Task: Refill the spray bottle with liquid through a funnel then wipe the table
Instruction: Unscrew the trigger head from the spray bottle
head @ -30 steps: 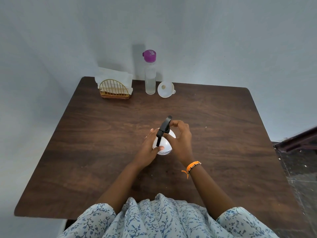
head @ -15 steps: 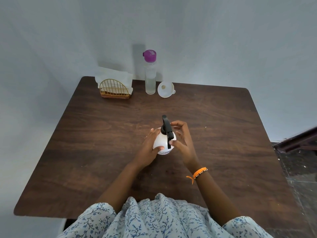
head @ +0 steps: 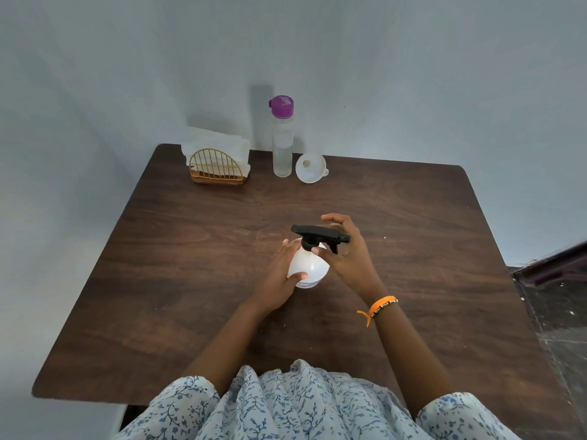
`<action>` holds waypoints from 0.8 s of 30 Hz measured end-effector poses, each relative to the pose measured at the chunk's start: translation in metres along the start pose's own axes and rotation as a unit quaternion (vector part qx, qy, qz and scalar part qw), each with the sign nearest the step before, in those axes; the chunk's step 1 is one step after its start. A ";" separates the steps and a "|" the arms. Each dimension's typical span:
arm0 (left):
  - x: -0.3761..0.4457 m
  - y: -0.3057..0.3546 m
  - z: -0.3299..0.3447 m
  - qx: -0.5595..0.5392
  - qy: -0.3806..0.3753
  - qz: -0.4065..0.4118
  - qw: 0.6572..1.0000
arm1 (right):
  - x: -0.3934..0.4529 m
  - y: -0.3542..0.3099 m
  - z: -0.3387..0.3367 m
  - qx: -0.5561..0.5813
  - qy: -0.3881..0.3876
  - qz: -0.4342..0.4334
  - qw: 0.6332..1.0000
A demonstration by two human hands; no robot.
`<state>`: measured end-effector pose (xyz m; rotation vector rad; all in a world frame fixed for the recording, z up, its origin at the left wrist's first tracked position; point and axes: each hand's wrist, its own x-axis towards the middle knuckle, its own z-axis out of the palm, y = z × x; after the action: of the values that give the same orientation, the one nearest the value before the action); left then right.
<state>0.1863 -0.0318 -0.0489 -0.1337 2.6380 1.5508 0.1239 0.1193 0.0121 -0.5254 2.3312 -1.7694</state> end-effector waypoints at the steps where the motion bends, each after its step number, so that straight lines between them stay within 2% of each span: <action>1: 0.000 -0.001 0.001 0.004 -0.001 0.007 1.000 | 0.000 0.001 -0.001 -0.009 0.006 -0.001 1.000; 7: 0.000 0.001 0.003 0.027 -0.005 0.011 1.000 | -0.001 0.007 0.012 0.047 0.037 0.039 0.997; 11: -0.001 0.002 0.002 0.022 -0.005 0.004 1.000 | 0.002 0.007 0.002 0.059 0.003 0.032 0.998; 15: -0.001 0.001 0.001 0.022 -0.013 -0.001 1.000 | -0.001 0.009 -0.001 0.022 -0.019 0.008 1.000; 24: 0.002 0.000 0.000 0.035 -0.010 0.002 0.999 | -0.001 0.003 0.008 0.015 0.020 0.008 1.000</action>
<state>0.1847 -0.0320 -0.0492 -0.1084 2.6747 1.4510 0.1266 0.1131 0.0072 -0.4678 2.3242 -1.8221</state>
